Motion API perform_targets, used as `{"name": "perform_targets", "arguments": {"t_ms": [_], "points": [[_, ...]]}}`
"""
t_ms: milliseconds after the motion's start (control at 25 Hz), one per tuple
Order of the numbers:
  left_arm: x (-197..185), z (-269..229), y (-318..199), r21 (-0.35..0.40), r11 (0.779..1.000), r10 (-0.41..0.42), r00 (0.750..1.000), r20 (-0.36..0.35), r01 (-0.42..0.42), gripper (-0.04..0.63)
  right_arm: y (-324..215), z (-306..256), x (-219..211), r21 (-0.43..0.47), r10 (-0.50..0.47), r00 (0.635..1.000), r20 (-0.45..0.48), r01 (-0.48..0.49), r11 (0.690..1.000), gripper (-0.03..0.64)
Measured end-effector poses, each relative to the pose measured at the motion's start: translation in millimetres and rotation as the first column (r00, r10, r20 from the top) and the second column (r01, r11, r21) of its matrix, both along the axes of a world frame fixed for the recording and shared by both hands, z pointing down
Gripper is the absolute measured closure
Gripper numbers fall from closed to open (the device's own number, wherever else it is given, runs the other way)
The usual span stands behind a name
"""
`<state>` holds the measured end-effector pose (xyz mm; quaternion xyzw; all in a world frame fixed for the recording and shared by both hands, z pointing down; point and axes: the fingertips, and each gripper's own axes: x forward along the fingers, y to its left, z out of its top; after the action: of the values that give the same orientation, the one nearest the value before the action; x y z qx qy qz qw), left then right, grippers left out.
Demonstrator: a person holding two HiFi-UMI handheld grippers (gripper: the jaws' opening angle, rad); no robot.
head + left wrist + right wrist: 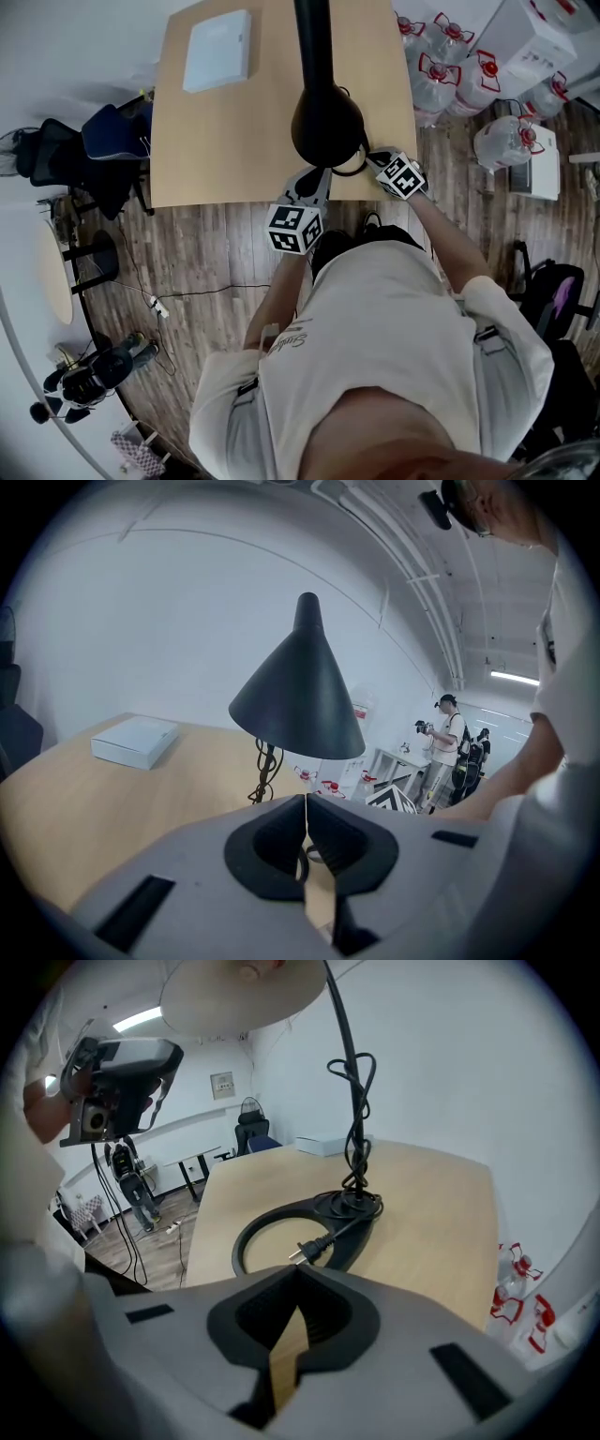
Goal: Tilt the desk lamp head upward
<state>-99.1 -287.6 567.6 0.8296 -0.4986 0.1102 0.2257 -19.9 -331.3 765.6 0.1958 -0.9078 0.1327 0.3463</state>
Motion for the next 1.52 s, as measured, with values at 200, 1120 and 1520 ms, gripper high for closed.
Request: {"name": "perform_targets", "arguments": {"t_ms": [200,1120,1520], "points": [[-2.4,-0.4,-1.9,0.003,1.000,0.002,1.000,-0.002,-0.002,0.578,0.8,15.1,-1.2,-0.030,-0.012,0.999,-0.051,0.011,1.000,0.621],[9.4,-33.6,-1.1,0.165,0.985,-0.039,0.998,-0.047,0.046,0.580,-1.8,15.5,-1.6,-0.004,0.015,0.999,-0.036,-0.015,1.000,0.621],[11.4,-48.8,16.2,0.185,0.982,-0.047,0.999,-0.015,0.049,0.580,2.4,16.8,0.6,-0.009,-0.004,0.997,-0.080,0.004,1.000,0.621]]}}
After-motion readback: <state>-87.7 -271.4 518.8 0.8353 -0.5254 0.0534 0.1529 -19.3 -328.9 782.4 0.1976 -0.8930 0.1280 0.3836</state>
